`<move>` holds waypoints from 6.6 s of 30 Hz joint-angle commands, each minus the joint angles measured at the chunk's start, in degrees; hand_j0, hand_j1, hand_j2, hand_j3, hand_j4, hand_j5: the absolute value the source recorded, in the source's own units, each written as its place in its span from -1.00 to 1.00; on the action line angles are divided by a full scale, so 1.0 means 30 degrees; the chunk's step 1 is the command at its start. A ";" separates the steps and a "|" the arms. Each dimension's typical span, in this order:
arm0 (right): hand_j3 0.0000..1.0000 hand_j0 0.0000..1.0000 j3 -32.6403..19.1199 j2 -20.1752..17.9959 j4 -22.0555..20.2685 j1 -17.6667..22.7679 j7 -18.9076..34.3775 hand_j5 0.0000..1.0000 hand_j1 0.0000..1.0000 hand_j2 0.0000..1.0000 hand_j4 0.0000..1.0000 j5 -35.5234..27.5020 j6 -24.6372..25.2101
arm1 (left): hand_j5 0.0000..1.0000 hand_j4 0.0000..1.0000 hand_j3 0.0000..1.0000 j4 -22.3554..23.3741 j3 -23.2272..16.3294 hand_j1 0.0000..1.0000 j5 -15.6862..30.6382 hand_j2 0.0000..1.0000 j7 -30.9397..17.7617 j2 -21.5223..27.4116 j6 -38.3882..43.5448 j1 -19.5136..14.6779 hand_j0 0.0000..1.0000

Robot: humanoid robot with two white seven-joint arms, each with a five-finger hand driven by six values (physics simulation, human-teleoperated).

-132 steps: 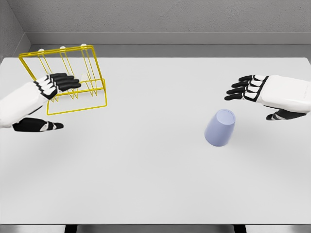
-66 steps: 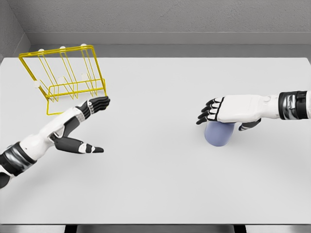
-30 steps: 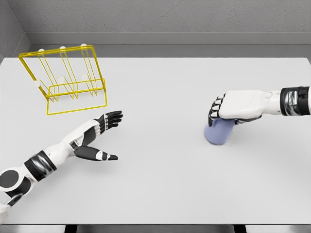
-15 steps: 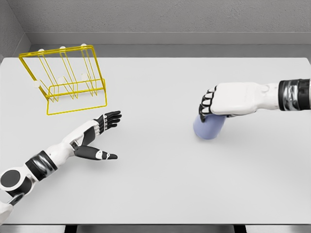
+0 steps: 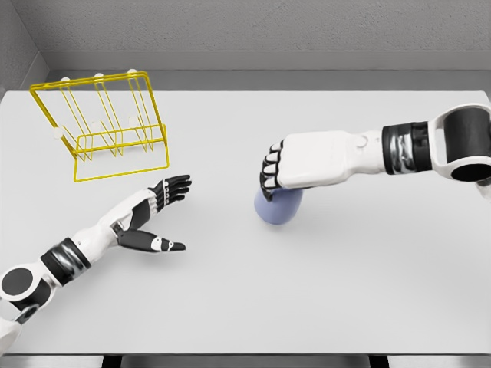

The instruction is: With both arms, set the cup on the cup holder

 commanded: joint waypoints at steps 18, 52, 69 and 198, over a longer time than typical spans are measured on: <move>0.14 0.14 0.0260 0.2810 0.0581 0.0264 0.0062 0.14 0.14 0.14 0.14 0.0864 0.0057 | 1.00 1.00 1.00 -0.0012 0.0006 1.00 0.0044 1.00 -0.0001 0.0015 0.0023 -0.0029 1.00; 1.00 1.00 -0.0060 0.3689 0.1929 0.0762 0.0003 1.00 1.00 1.00 1.00 0.1480 0.0057 | 1.00 1.00 1.00 0.0164 0.0006 1.00 0.0103 1.00 -0.0001 -0.0044 0.0023 -0.0117 1.00; 1.00 1.00 -1.2336 -0.2405 0.0669 0.9049 -0.0085 1.00 1.00 1.00 1.00 -0.6987 0.0057 | 1.00 1.00 1.00 0.0749 -0.1576 1.00 0.0074 1.00 -0.0001 -0.1771 0.0081 -0.1757 1.00; 1.00 1.00 -1.8871 0.1814 0.2867 1.5000 -0.0026 1.00 1.00 1.00 1.00 -0.7339 0.0057 | 0.24 0.24 0.24 -0.1155 0.4722 0.24 0.2534 0.24 0.0087 0.2856 -0.0739 -0.2695 0.24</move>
